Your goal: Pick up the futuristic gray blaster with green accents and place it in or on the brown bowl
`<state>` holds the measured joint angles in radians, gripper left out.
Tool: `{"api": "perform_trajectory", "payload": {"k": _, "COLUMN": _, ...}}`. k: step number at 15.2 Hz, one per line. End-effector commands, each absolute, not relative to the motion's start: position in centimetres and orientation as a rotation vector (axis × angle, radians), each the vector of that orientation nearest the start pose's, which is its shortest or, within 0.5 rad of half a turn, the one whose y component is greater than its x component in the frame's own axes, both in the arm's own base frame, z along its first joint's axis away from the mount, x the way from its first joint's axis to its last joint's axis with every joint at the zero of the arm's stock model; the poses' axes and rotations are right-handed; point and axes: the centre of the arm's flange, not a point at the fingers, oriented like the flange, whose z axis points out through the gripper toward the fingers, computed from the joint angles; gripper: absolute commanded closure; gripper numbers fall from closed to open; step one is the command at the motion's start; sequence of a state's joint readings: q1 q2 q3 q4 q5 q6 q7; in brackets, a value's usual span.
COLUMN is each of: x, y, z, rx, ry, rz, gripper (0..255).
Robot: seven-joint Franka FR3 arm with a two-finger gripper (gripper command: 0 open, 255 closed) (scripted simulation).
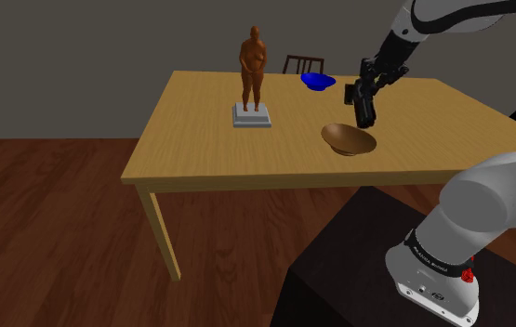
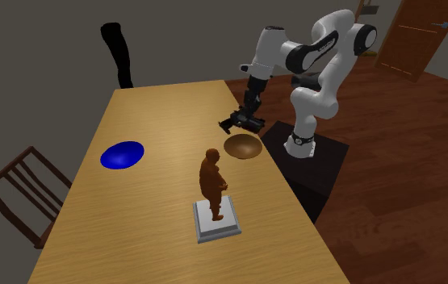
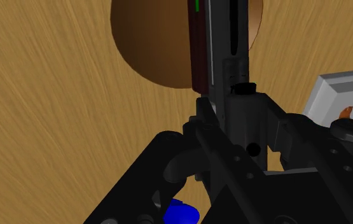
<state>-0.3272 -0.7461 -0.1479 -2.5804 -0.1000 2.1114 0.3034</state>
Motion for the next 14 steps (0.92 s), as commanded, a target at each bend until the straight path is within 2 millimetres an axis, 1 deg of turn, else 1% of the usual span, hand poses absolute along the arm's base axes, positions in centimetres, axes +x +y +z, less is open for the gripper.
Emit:
{"api": "perform_trajectory", "payload": {"k": 1, "x": 31.0, "y": -16.9, "z": 50.9, "rx": -2.926, "ry": 1.091, "rz": -0.431, "gripper": 255}}
{"api": "perform_trajectory", "payload": {"k": 13, "x": 31.0, "y": -16.9, "z": 44.4, "rx": -2.926, "ry": 1.091, "rz": -0.431, "gripper": 255}}
{"api": "perform_trajectory", "payload": {"k": 14, "x": 31.0, "y": -16.9, "z": 44.4, "rx": -2.926, "ry": 1.091, "rz": -0.431, "gripper": 255}}
